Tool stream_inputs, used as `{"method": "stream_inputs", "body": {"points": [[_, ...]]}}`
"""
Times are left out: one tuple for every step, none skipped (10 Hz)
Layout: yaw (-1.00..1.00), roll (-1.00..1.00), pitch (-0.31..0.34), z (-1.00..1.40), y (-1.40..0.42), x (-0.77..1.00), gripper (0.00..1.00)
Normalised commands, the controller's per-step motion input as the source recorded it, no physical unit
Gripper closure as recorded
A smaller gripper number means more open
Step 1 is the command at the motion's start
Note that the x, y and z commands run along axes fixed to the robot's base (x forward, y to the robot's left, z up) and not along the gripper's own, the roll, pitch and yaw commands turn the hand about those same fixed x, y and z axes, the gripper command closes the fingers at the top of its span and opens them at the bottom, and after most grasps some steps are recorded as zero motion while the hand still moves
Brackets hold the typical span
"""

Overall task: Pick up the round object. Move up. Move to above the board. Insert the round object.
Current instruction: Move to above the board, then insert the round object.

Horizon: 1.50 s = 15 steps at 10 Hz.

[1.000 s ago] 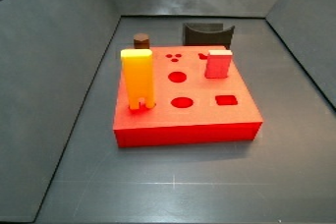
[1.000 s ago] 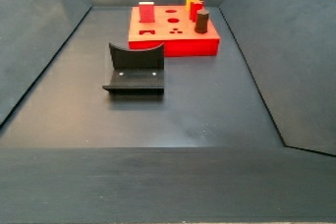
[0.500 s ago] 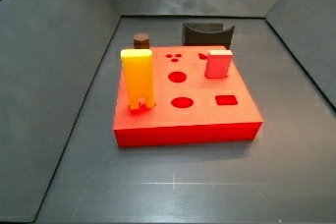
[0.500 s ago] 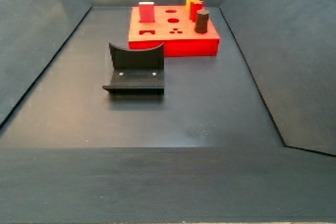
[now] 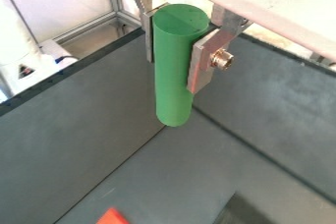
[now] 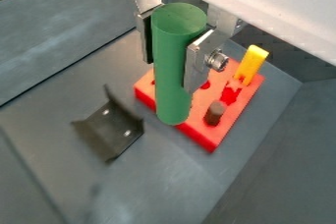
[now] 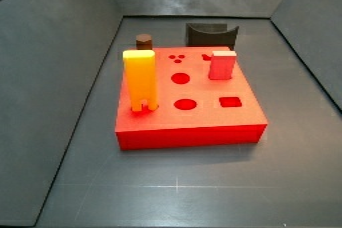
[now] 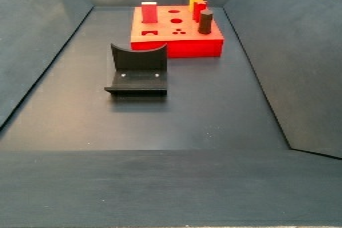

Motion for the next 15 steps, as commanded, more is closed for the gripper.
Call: {"method": "stream_inputs", "body": {"points": [[-0.01,0.00,-0.017,-0.11,-1.00,0.12,1.00],[-0.01,-0.01,0.004,-0.11,-1.00,0.12,1.00],[0.00,-0.01,0.002,-0.11,-1.00,0.12,1.00],[0.00,-0.01,0.006,-0.11,-1.00,0.13,1.00],[0.00,-0.01,0.012,-0.11,-1.00,0.14,1.00],[0.00,0.00,0.019,-0.11,-1.00,0.16,1.00],[0.00,-0.01,0.022,-0.11,-1.00,0.17,1.00],[0.01,0.00,0.017,-0.11,-1.00,0.19,1.00],[0.01,0.00,0.017,-0.11,-1.00,0.20,1.00],[0.01,0.01,0.018,-0.08,-0.78,0.17,1.00],[0.01,0.01,0.020,-0.05,-0.49,0.14,1.00],[0.01,0.01,0.016,-0.02,-0.24,0.09,1.00],[0.00,0.05,0.000,-0.25,0.00,-0.06,1.00],[0.00,0.00,0.296,-0.14,0.00,0.45,1.00],[0.00,-0.12,0.154,-0.42,0.19,0.13,1.00]]}}
